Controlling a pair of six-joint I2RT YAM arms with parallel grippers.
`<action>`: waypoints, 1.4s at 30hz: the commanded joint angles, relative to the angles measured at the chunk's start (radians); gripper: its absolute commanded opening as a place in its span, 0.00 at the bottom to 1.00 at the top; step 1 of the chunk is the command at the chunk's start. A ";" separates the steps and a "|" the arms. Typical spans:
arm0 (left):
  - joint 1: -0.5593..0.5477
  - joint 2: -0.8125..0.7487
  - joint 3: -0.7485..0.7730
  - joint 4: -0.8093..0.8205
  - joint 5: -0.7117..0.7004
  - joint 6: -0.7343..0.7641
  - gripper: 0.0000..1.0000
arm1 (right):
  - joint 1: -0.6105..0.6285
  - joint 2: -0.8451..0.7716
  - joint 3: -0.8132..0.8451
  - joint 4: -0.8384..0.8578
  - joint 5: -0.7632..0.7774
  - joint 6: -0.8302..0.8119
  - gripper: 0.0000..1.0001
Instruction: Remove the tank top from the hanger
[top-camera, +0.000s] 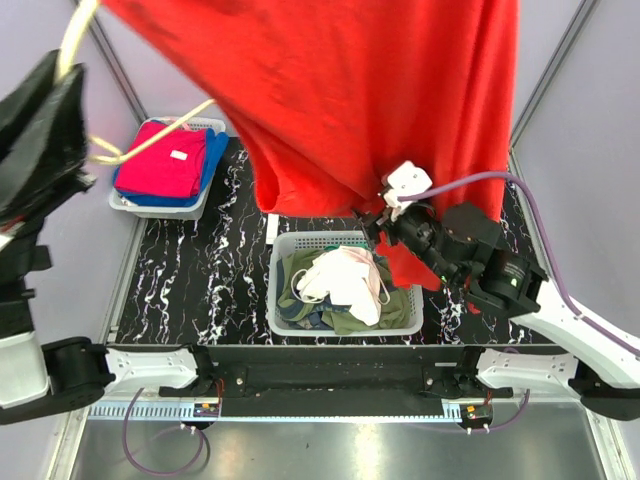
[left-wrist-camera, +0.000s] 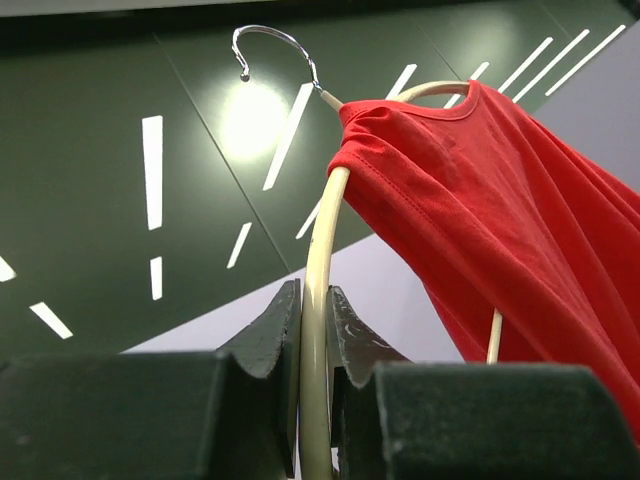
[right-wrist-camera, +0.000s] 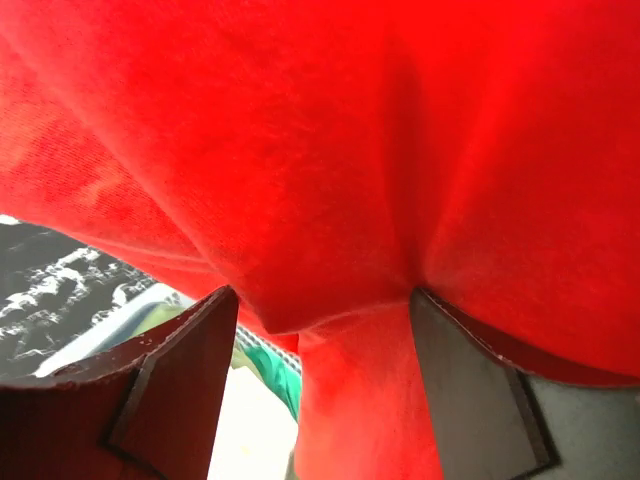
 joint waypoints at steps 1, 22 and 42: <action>0.039 -0.086 -0.029 0.180 0.041 -0.025 0.00 | -0.001 0.060 0.106 0.052 -0.085 -0.008 0.77; 0.090 -0.338 -0.586 0.094 0.020 0.033 0.00 | -0.001 0.022 0.013 -0.079 -0.423 0.267 0.83; 0.151 -0.439 -0.819 -0.015 0.050 0.085 0.00 | 0.000 -0.253 0.235 -0.223 -0.300 0.190 0.80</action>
